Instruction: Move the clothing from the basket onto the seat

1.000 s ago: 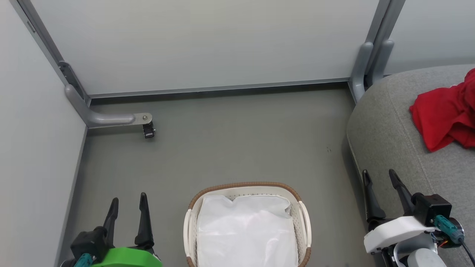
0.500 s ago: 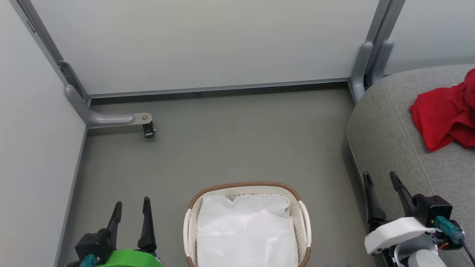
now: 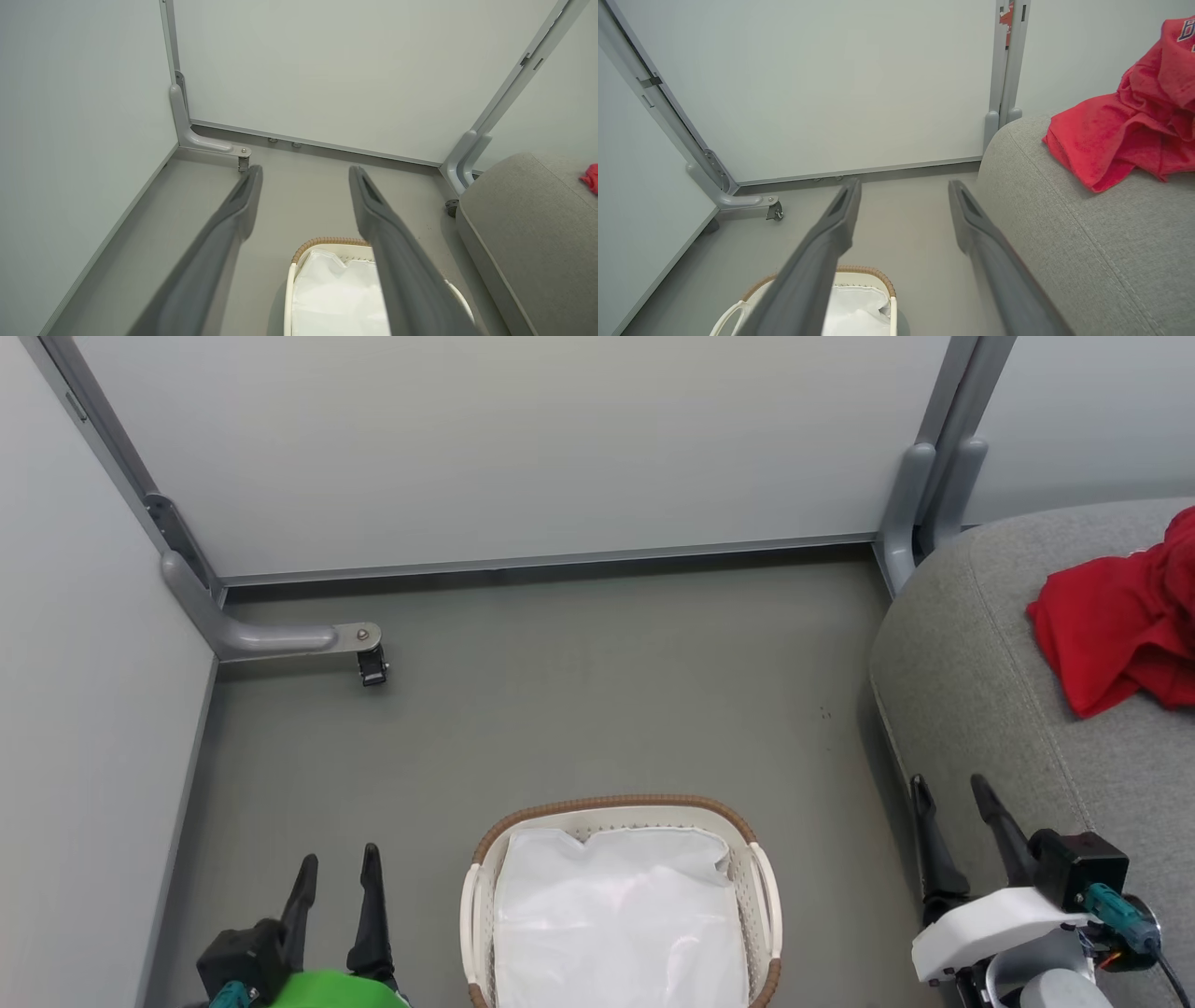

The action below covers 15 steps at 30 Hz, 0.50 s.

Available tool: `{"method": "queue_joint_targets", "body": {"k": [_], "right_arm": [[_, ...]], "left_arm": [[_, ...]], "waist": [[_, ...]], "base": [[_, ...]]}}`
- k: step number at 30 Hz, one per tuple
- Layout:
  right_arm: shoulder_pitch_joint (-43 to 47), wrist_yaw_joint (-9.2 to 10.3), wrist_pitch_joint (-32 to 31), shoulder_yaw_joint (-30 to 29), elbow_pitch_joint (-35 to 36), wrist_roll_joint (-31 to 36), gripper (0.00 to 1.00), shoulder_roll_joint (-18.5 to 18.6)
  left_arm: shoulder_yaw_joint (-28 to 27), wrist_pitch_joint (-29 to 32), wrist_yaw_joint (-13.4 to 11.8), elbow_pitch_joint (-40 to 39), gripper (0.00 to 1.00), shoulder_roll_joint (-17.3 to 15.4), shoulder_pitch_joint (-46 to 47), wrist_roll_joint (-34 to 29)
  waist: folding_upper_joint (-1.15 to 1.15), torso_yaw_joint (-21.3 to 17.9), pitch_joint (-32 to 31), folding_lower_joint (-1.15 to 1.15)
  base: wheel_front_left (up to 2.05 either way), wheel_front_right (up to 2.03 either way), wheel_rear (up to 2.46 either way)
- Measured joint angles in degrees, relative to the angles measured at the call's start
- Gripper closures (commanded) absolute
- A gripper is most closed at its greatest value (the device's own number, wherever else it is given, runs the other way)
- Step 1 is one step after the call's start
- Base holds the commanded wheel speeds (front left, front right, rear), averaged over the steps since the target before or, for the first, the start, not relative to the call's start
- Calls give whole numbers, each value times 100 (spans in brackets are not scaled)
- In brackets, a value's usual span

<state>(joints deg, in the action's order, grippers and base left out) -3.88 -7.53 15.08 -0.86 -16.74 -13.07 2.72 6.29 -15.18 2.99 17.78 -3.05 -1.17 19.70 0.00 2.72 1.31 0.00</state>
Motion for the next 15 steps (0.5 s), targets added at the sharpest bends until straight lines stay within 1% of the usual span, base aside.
{"method": "queue_joint_targets", "body": {"k": [4,15], "right_arm": [[88,0,-23,-2,-181,-19,100,-41],[93,0,-336,-75,-169,-1145,100,-44]], "left_arm": [[-2,10,0,190,100,14,-72,43],[-170,343,44,149,100,20,-54,1039]], "waist": [[0,-2,-1,0],[0,-26,-11,0]], "base": [[0,0,0],[0,0,0]]}}
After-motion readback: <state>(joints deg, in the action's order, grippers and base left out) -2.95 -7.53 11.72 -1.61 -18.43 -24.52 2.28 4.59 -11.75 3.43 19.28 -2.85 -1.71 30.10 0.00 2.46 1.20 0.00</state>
